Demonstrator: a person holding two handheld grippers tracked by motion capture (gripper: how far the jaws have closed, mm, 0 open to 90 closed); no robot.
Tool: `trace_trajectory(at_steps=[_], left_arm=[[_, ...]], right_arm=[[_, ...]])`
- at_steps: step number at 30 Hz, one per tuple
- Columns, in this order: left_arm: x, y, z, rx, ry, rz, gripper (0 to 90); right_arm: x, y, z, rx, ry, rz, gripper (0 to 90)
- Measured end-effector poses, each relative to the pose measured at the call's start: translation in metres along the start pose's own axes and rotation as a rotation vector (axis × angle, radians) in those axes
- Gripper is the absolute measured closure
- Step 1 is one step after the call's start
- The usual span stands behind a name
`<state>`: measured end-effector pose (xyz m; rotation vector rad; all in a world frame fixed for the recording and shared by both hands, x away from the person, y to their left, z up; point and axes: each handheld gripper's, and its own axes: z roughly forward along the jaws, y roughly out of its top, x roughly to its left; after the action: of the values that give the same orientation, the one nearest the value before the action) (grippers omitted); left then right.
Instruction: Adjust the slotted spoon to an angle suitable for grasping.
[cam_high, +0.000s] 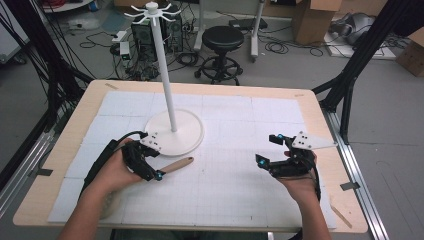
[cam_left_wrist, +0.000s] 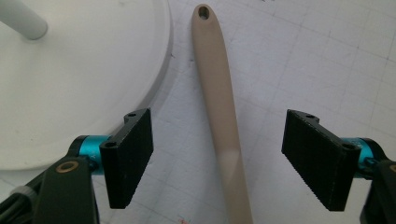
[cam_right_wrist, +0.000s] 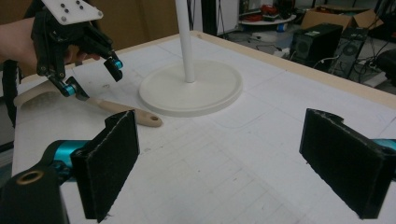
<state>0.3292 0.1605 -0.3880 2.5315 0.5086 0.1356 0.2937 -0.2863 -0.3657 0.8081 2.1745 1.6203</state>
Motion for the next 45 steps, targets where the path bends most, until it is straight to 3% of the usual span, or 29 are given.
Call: trace_trajectory(at_steps=[8,28,34,41,45], left_arm=[[-0.001,0.001,0.011,0.072,-0.013,0.005,27.8],[-0.001,0.000,0.023,0.132,-0.056,0.021,45.2],[0.001,-0.001,0.023,0.136,-0.061,0.006,51.0],[0.001,0.000,0.029,0.180,-0.075,0.013,58.3],[0.001,0.000,0.028,0.174,-0.074,0.003,65.0]], right_arm=[[0.000,0.000,0.000,0.004,-0.007,-0.005,11.0],[0.000,-0.003,0.001,0.005,-0.017,-0.006,15.0],[0.000,-0.002,0.001,0.004,-0.014,-0.011,15.0],[0.001,-0.002,0.002,0.006,-0.011,-0.009,14.9],[0.001,-0.002,0.002,0.005,-0.012,-0.012,14.9]])
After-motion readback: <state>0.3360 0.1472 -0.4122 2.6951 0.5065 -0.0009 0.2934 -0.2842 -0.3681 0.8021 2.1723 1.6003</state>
